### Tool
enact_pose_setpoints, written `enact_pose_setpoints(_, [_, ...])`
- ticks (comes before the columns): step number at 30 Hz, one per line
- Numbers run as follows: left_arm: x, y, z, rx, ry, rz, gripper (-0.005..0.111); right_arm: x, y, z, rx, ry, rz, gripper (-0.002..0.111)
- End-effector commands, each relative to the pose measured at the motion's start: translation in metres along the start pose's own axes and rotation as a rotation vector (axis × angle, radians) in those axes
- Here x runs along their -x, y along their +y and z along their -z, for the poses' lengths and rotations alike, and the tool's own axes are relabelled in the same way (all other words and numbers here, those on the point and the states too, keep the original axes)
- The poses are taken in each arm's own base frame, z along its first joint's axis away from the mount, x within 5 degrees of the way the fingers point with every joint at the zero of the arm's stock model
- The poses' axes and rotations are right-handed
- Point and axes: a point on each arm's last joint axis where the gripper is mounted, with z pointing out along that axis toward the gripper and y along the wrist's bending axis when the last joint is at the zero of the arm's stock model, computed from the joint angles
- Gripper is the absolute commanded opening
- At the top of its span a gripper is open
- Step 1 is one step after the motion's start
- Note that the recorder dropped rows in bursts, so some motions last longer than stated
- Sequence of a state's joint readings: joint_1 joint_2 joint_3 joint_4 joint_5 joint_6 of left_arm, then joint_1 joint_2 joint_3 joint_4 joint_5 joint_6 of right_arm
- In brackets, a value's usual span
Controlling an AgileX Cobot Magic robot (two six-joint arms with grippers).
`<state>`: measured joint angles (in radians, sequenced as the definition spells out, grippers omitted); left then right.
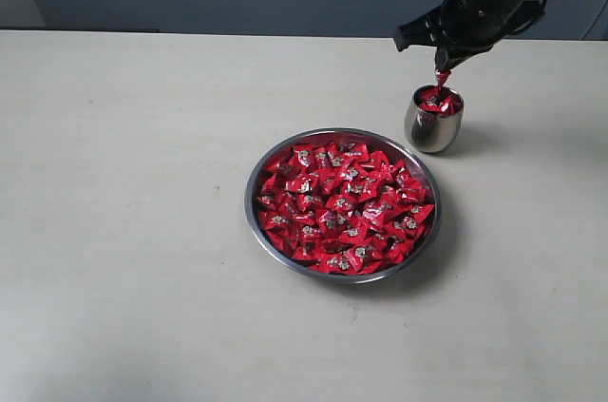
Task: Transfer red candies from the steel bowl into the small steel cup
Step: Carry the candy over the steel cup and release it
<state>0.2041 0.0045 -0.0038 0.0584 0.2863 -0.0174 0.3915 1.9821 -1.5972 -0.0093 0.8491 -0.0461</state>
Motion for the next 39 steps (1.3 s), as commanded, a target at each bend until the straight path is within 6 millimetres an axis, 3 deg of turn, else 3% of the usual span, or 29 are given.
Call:
enact_pose_setpoints(1, [-0.001,0.0,0.0,-0.006,-0.003,-0.004,0.0,0.003,-0.004,0.0,-0.009,-0.019,-0.005,-0.001])
enact_pose_setpoints(10, [-0.001,0.0,0.0,-0.006,-0.003,-0.004,0.0,-0.004,-0.003,-0.026,-0.007,0.05,-0.002,-0.001])
enact_pose_setpoints(20, [-0.001,0.0,0.0,-0.006,-0.003,-0.004,0.0,-0.004,-0.005,-0.029,-0.019,0.046,0.014,-0.001])
enact_pose_setpoints(22, [-0.001,0.0,0.0,-0.006,-0.003,-0.004,0.0,-0.003,-0.005,-0.029,-0.019,0.044,0.014,0.004])
enact_pose_setpoints(28, [-0.001,0.0,0.0,-0.006,-0.003,-0.004,0.0,-0.003,-0.005,-0.029,-0.02,0.042,0.015,0.031])
enact_pose_setpoints(39, [-0.001,0.0,0.0,-0.006,-0.003,-0.004,0.0,-0.004,-0.006,-0.029,-0.039,0.047,0.032,0.031])
